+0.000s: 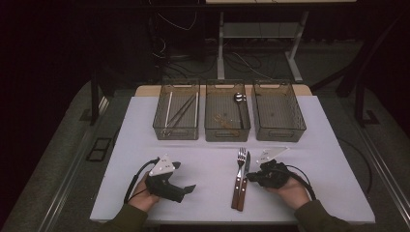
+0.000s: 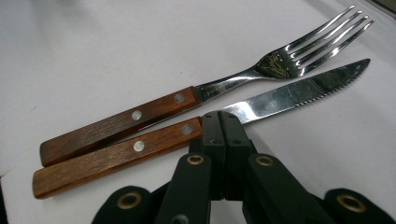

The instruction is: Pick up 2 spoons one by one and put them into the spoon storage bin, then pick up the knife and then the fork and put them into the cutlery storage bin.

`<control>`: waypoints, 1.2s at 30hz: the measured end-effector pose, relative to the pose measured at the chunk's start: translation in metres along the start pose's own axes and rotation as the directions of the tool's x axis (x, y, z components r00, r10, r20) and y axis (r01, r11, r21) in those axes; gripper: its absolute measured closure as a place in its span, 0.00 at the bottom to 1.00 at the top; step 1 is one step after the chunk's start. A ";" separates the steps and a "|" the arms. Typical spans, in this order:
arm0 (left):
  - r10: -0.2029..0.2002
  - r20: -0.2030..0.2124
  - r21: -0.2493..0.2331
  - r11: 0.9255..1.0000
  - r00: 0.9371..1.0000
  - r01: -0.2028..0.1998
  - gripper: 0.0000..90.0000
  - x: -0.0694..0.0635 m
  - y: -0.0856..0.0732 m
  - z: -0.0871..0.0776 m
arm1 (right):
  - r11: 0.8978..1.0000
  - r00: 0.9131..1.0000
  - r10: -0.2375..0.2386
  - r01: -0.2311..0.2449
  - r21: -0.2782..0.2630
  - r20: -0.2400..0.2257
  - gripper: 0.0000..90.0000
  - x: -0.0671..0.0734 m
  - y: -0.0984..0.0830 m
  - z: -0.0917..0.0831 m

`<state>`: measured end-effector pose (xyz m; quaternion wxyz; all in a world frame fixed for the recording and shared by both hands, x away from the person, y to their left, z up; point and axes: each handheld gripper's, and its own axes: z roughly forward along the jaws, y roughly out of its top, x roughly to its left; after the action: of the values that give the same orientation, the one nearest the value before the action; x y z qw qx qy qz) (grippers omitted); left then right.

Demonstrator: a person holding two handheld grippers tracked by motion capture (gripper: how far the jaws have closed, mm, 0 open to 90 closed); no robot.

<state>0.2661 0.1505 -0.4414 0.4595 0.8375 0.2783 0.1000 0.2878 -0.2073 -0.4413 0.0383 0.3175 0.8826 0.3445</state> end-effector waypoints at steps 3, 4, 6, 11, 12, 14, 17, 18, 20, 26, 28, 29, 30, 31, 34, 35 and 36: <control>0.001 0.001 0.001 1.000 1.000 -0.001 0.04 0.000 0.000 0.000 | 1.000 1.000 -0.002 0.002 0.002 0.006 1.00 0.000 0.000 0.002; -0.001 0.000 0.000 1.000 1.000 0.001 0.04 0.000 0.000 0.000 | 1.000 1.000 -0.001 0.001 0.002 0.006 1.00 0.000 0.000 0.003; -0.001 0.000 0.001 1.000 1.000 0.001 0.04 0.000 0.000 0.000 | 1.000 1.000 -0.002 0.002 0.003 0.007 1.00 -0.001 0.001 0.005; -0.001 0.001 0.000 1.000 1.000 0.001 0.04 0.000 0.000 0.000 | 1.000 1.000 0.009 -0.009 -0.005 0.009 1.00 -0.002 0.002 0.006; -0.001 0.002 0.001 1.000 1.000 0.001 0.04 0.000 0.000 0.000 | 1.000 1.000 0.007 -0.007 -0.008 0.009 1.00 -0.002 0.002 0.006; 0.001 0.001 0.003 1.000 1.000 -0.001 0.04 0.000 0.000 0.000 | 1.000 1.000 0.011 -0.011 -0.009 0.004 1.00 -0.003 0.002 0.007; -0.003 0.001 0.001 1.000 1.000 0.003 0.04 0.000 0.000 0.000 | 1.000 1.000 0.017 -0.017 -0.014 0.001 1.00 -0.003 0.004 0.009; -0.003 0.001 0.001 1.000 1.000 0.003 0.04 0.000 0.000 0.001 | 1.000 1.000 0.016 -0.016 -0.015 0.000 1.00 -0.003 0.004 0.009; 0.000 0.003 0.002 1.000 1.000 0.000 0.04 0.000 0.000 0.001 | 1.000 1.000 0.019 -0.019 -0.018 -0.004 1.00 -0.004 0.005 0.011; -0.002 0.002 0.001 1.000 1.000 0.002 0.04 0.000 0.000 0.000 | 0.999 1.000 0.024 -0.024 -0.025 0.002 1.00 -0.006 0.010 0.015; -0.002 0.002 0.002 1.000 1.000 0.002 0.04 0.000 0.000 0.001 | 0.999 1.000 0.026 -0.026 -0.030 0.004 1.00 -0.007 0.012 0.017; -0.004 0.002 0.000 1.000 1.000 0.004 0.04 0.000 0.000 0.001 | 0.999 1.000 0.028 -0.028 -0.029 0.003 1.00 -0.008 0.013 0.017; -0.001 0.003 0.001 1.000 1.000 0.001 0.04 0.000 0.000 0.001 | 0.999 1.000 0.029 -0.029 -0.030 0.003 1.00 -0.008 0.014 0.018; 0.000 0.003 0.002 1.000 1.000 0.000 0.04 0.000 0.000 0.001 | 0.999 1.000 0.027 -0.027 -0.033 0.005 1.00 -0.008 0.015 0.019; -0.001 0.003 0.002 1.000 1.000 0.001 0.04 0.000 0.000 0.001 | 0.999 1.000 0.023 -0.023 -0.033 0.002 1.00 -0.009 0.018 0.022; -0.002 0.003 0.001 1.000 1.000 0.002 0.04 0.000 0.000 0.001 | 0.999 1.000 0.023 -0.023 -0.033 0.004 1.00 -0.009 0.019 0.023; -0.002 0.002 0.002 1.000 1.000 0.002 0.04 0.000 0.000 0.001 | 0.999 1.000 0.021 -0.021 -0.034 0.001 1.00 -0.009 0.020 0.023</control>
<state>0.2665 0.1500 -0.4421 0.4592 0.8377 0.2788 0.0983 0.3120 -0.1876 -0.4479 0.0407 0.3262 0.8734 0.3594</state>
